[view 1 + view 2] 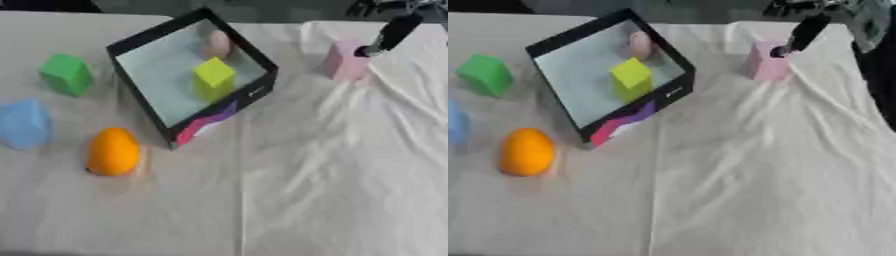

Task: Pick up objects on the table and place them in the box.

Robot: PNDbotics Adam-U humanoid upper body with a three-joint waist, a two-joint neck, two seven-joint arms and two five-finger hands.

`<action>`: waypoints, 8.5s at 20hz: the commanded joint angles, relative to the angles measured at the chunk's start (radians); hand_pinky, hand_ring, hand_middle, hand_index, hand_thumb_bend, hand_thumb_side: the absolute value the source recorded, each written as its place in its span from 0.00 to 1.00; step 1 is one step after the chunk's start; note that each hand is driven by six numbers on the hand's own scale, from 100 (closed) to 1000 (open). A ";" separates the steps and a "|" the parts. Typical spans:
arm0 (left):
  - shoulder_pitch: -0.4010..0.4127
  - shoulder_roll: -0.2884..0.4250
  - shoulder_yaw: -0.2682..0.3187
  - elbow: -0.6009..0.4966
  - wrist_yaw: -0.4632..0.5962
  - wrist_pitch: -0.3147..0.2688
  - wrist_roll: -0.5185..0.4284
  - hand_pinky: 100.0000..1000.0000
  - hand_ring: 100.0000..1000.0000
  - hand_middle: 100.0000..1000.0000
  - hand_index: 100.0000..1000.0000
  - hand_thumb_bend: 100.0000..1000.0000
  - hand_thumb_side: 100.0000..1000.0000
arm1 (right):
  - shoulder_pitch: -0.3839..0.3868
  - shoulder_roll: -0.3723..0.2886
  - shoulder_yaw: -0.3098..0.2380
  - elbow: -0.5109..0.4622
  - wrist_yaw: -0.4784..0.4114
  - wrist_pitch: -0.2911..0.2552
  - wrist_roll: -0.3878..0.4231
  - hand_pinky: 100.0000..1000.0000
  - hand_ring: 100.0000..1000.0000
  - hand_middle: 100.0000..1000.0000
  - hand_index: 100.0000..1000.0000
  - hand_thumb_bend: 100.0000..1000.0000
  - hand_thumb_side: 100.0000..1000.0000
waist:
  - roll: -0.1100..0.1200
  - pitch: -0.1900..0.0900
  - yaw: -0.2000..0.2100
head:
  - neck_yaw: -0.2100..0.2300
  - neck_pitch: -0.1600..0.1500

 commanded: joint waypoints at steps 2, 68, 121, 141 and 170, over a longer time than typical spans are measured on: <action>-0.019 0.023 0.001 -0.015 -0.004 0.000 -0.008 0.83 0.80 0.79 0.77 0.10 0.65 | -0.018 -0.045 -0.012 -0.006 0.020 -0.006 0.005 0.90 0.90 0.87 0.92 0.36 0.17 | -0.014 0.006 0.007 | -0.006 -0.020; -0.038 0.014 0.010 -0.017 0.011 0.002 0.033 0.85 0.83 0.79 0.77 0.10 0.64 | -0.114 0.375 0.195 -0.140 0.126 -0.020 -0.038 0.70 0.63 0.60 0.70 0.38 0.16 | -0.007 -0.016 0.030 | -0.062 0.004; -0.001 0.044 0.019 -0.012 -0.008 -0.001 0.050 0.84 0.83 0.79 0.77 0.09 0.63 | 0.100 0.073 -0.200 -0.566 -0.247 0.317 -0.411 0.84 0.76 0.74 0.82 0.00 0.34 | 0.000 -0.015 -0.054 | 0.024 -0.004; -0.016 0.051 0.009 -0.023 -0.002 0.007 0.010 0.84 0.83 0.82 0.80 0.08 0.63 | 0.665 0.233 -0.363 -0.902 -0.595 0.382 -0.760 0.87 0.78 0.79 0.84 0.00 0.47 | 0.029 -0.021 -0.056 | 0.031 0.039; -0.097 0.718 -0.261 0.176 -0.263 0.145 -0.409 0.90 0.89 0.85 0.88 0.65 0.19 | 0.774 0.146 -0.284 -0.797 -1.017 0.235 -1.036 0.86 0.77 0.77 0.82 0.00 0.52 | 0.071 -0.062 -0.043 | 0.083 0.060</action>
